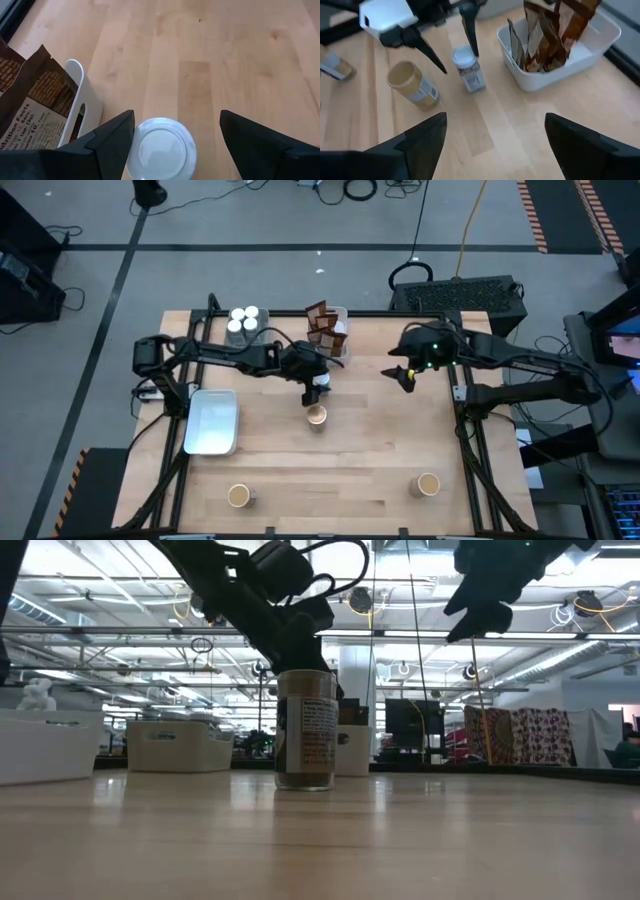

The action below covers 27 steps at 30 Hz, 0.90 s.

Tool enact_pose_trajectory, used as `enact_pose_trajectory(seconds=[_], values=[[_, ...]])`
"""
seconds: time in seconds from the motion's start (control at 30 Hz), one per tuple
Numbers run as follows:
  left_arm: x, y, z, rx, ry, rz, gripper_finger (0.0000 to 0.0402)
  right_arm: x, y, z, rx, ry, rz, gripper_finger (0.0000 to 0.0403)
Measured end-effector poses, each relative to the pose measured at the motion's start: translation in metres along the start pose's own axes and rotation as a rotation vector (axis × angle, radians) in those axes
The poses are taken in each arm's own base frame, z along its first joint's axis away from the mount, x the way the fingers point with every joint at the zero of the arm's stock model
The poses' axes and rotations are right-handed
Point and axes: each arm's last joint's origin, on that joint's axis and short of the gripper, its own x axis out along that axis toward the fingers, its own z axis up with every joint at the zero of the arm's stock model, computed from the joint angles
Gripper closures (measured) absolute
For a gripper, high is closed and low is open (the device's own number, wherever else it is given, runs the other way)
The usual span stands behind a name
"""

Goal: Sort spices by type
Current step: Put the white seasoning bottle into the gray bin

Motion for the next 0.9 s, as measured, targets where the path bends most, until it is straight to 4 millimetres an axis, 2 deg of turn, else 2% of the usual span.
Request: enact_pose_trajectory(seconds=[0.27,0.47,0.9], values=[[0.006,0.001,-0.006,-0.004,0.035,0.025,0.0105,-0.003,0.000,0.000,-0.001,-0.021,0.005,0.0083],[0.005,0.009,-0.008,-0.013,0.058,0.086,0.0105,-0.003,0.000,0.001,-0.003,-0.022,0.004,0.0083],[0.005,0.008,-0.011,-0.016,0.080,0.055,0.0105,-0.003,0.000,0.001,-0.003,-0.024,0.004,0.0083]])
